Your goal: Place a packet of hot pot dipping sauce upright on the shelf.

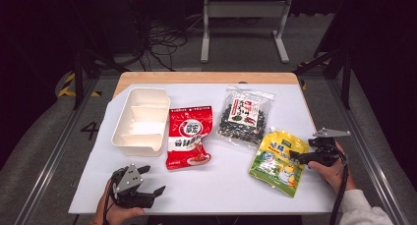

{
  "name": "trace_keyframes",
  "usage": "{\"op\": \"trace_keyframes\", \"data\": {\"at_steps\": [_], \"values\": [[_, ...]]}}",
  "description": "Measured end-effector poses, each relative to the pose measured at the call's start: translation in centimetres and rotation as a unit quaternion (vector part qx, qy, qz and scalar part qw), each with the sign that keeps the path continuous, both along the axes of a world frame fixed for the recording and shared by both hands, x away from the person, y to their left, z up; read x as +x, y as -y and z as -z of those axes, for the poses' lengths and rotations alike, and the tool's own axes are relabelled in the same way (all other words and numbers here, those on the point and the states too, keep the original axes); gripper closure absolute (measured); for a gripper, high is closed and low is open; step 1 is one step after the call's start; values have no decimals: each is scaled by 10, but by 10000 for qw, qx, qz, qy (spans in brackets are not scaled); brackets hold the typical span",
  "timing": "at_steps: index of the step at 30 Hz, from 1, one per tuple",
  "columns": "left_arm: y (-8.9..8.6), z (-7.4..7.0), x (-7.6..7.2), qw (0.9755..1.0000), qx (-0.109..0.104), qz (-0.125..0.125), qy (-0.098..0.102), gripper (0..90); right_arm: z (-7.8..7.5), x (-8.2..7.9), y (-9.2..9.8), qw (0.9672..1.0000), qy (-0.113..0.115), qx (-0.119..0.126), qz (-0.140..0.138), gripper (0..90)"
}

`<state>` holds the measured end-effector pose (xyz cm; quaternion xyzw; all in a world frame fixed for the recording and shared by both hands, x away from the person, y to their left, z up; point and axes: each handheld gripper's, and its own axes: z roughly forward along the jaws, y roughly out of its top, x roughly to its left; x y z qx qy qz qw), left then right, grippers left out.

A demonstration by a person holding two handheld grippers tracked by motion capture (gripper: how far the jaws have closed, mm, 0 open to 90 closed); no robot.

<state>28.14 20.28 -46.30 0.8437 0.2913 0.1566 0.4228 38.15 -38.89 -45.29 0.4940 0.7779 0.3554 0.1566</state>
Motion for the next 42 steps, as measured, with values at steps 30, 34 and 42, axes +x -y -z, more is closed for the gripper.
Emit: {"op": "trace_keyframes", "data": {"at_steps": [30,34,42], "values": [[7,1,-2,9996,141,224,-56,170,-1,0,-18,9971,-19,-363,-673,49],[9,1,-3,9996,176,228,-64,171,-2,-1,-20,9965,2,-427,-713,83],[12,1,-3,9993,178,325,-68,173,-6,-5,-25,9951,114,-633,-752,142]]}}
